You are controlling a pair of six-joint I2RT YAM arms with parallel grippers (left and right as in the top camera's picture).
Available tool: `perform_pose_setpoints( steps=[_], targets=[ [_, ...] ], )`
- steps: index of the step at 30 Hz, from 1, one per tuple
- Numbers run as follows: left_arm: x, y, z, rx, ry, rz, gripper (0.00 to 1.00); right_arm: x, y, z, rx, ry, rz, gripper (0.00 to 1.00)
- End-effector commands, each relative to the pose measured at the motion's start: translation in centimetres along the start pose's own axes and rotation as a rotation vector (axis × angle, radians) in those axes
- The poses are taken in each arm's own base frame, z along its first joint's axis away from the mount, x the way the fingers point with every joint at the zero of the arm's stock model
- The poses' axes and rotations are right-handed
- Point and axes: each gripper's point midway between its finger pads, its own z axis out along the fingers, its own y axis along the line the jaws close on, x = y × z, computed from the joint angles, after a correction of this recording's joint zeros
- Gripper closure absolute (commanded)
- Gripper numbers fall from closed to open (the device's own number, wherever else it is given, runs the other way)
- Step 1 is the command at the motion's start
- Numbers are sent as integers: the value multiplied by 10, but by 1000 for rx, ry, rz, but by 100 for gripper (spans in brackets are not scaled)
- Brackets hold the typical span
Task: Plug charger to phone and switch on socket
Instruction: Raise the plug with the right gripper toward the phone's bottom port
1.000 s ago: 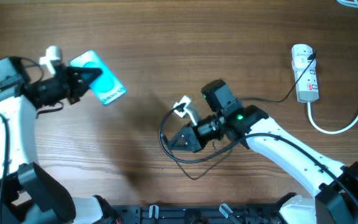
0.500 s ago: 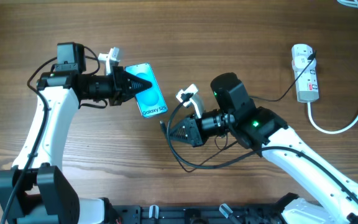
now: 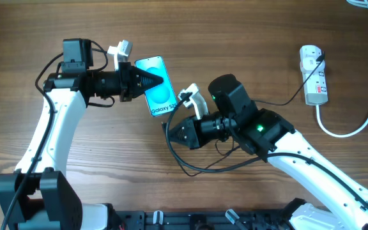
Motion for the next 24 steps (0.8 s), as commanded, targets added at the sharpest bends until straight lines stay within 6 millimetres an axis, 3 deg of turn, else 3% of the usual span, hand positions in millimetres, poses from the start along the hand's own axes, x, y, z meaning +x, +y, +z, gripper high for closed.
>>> perform_pose_setpoints(
  steps=[1, 10, 17, 21, 24],
  targets=[
    [5, -19, -2, 58, 15, 87, 96, -13, 9, -6, 1, -50, -23, 96],
    [5, -18, -2, 57, 16, 131, 96, -20, -5, -7, 84, -93, -19, 96],
    [6, -14, -1, 36, 15, 56, 96, -20, -6, -7, 88, -96, -22, 96],
    [6, 6, -2, -77, -9, 1, 96, -21, -7, -7, 93, -101, -23, 96],
    [5, 8, -2, -83, -11, 0, 96, -20, -7, -7, 94, -97, -20, 96]
  ],
)
